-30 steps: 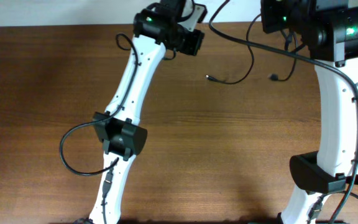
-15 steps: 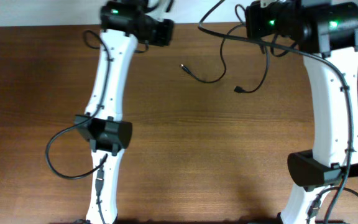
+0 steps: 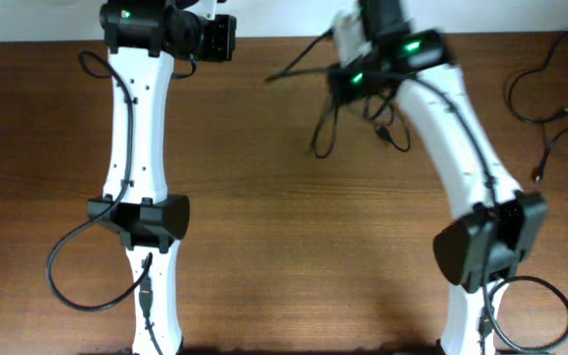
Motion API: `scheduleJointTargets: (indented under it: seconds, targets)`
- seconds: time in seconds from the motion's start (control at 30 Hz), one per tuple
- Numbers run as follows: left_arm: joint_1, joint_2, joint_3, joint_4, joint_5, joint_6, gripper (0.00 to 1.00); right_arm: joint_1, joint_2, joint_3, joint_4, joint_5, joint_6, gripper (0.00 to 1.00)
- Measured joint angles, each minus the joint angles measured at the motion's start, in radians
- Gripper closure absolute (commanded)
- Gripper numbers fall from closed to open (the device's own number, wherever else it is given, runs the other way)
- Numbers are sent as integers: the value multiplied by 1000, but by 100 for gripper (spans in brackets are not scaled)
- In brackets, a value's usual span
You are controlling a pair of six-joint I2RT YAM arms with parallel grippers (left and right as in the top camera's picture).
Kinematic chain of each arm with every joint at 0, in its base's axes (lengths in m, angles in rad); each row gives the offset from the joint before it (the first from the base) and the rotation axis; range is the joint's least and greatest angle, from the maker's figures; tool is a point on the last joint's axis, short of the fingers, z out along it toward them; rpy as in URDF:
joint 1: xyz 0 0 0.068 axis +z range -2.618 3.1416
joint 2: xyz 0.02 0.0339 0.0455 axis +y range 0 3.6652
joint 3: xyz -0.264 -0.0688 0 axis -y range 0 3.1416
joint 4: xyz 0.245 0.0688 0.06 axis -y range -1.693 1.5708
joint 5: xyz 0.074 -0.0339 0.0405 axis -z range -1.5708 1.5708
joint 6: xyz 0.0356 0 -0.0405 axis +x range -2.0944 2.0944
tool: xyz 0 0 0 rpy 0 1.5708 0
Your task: Untangle cables
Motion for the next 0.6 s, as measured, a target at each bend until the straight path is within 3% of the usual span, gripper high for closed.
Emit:
scheduleJointTargets:
  seconds: [0.23, 0.27, 0.3, 0.6]
  targets:
    - [-1, -6, 3, -35, -56, 5, 100, 98, 6, -302, 225, -11, 2, 94]
    - [-1, -6, 3, -35, -57, 5, 100, 103, 6, -331, 243, -11, 2, 35]
    - [-1, -6, 3, -35, -59, 5, 100, 109, 6, -362, 249, -11, 3, 1]
    - [0, -6, 3, -53, -70, 13, 100, 125, 6, -351, 233, 48, -4, 1]
